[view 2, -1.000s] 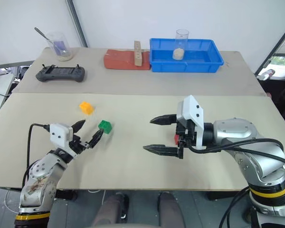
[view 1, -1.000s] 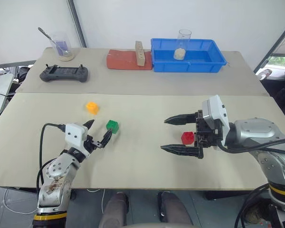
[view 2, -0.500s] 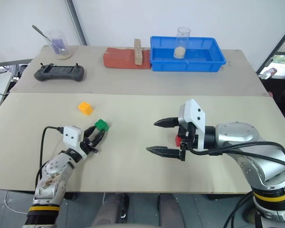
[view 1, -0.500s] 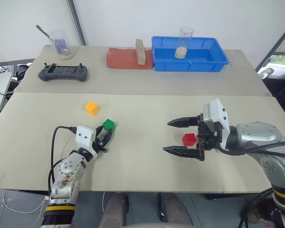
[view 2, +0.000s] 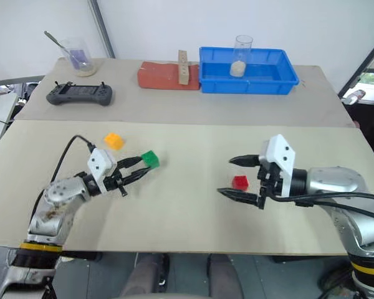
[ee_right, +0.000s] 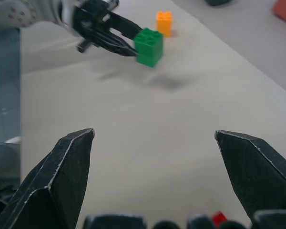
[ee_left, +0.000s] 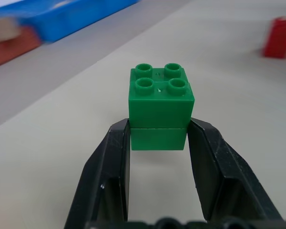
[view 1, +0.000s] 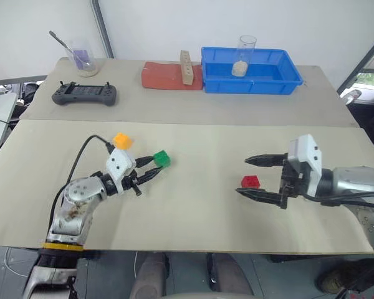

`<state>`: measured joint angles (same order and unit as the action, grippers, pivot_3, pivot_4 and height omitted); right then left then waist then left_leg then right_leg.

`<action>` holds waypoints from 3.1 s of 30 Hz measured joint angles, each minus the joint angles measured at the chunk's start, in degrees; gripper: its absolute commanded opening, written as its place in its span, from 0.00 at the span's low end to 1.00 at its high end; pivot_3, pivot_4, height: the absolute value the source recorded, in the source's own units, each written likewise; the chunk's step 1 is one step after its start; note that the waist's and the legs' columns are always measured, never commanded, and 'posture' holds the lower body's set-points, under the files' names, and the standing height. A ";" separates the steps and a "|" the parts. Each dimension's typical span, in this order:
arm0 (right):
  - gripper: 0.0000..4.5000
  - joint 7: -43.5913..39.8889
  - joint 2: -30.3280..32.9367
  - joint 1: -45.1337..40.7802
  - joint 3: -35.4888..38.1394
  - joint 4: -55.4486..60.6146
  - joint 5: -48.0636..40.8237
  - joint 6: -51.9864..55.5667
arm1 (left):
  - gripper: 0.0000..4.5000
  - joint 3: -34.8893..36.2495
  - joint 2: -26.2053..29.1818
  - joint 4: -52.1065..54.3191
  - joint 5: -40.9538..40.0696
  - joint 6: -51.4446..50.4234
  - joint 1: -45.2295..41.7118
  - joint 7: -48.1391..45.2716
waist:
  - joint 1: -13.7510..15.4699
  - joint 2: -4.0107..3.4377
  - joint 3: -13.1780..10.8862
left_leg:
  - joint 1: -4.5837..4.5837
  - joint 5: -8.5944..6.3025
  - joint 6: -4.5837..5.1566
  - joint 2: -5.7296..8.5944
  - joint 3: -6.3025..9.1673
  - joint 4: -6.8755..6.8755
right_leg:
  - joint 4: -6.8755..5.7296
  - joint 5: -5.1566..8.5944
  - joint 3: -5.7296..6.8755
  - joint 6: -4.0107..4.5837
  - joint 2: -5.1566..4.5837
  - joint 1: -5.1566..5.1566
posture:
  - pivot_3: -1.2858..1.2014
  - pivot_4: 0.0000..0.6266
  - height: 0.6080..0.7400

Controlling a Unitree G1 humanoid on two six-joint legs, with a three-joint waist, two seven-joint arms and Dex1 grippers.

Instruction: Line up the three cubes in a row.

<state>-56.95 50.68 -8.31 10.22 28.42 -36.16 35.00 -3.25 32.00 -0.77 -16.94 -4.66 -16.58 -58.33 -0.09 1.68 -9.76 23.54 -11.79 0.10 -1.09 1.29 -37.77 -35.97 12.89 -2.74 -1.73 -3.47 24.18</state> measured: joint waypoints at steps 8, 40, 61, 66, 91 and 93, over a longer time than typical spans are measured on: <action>1.00 0.64 3.33 4.62 4.34 3.69 -0.30 0.90 | 0.28 -10.47 -7.03 -11.10 1.16 5.59 -9.46 -13.33 | -0.03 0.01 -0.01 | 0.13 0.01 0.01 0.01 0.06 -0.01 | -0.02 -0.28 0.00 -0.52 0.06 0.05 | 0.52 0.24 1.00; 1.00 3.08 4.12 7.47 6.41 7.43 -3.25 5.19 | 0.28 -12.34 -18.86 -36.38 8.99 21.52 -17.52 -10.88 | 0.57 0.02 -0.01 | 0.17 0.03 0.04 0.08 0.10 -0.10 | -0.01 -0.36 -0.01 -0.65 0.04 -0.01 | 0.52 0.24 1.00; 1.00 4.72 3.69 7.31 6.26 8.28 -3.57 4.42 | 0.99 -12.31 -18.98 -40.03 10.26 24.28 -19.82 -12.54 | 0.28 0.02 -0.01 | 0.14 0.05 0.07 0.08 0.11 -0.12 | -0.05 -0.39 -0.04 -0.68 0.06 -0.02 | 0.52 0.24 1.00; 1.00 4.52 3.71 4.54 5.50 7.67 -3.58 4.44 | 0.99 -10.50 -10.90 -33.47 9.76 24.53 -15.82 -14.29 | -1.11 0.02 -0.01 | 0.01 0.05 0.07 -0.01 0.08 -0.11 | -0.13 -0.41 -0.08 -0.64 0.12 0.00 | 0.52 0.24 1.00; 1.00 14.49 -5.60 -21.29 -10.15 6.88 -9.27 15.09 | 0.99 16.98 -3.16 -12.18 -0.15 -2.81 2.64 19.43 | 0.23 0.02 -0.03 | 0.04 0.06 0.05 -0.10 0.03 -0.10 | -0.07 -0.49 0.03 -0.49 0.03 0.02 | 0.52 0.24 1.00; 1.00 14.92 -5.76 -22.07 -10.55 6.59 -8.98 15.34 | 0.99 16.51 -4.09 -16.49 0.44 -1.45 -0.91 19.93 | 0.24 0.02 -0.03 | 0.06 0.06 0.06 -0.11 0.03 -0.10 | -0.08 -0.50 0.04 -0.49 0.06 0.04 | 0.52 0.24 1.00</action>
<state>-42.04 44.92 -30.38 -0.34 35.02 -45.13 50.34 13.26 27.90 -17.26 -16.51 -6.11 -17.50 -38.40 0.15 1.70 -9.79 23.60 -11.73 0.16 -1.19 1.32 -37.87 -36.05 12.40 -2.70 -2.22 -3.41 24.22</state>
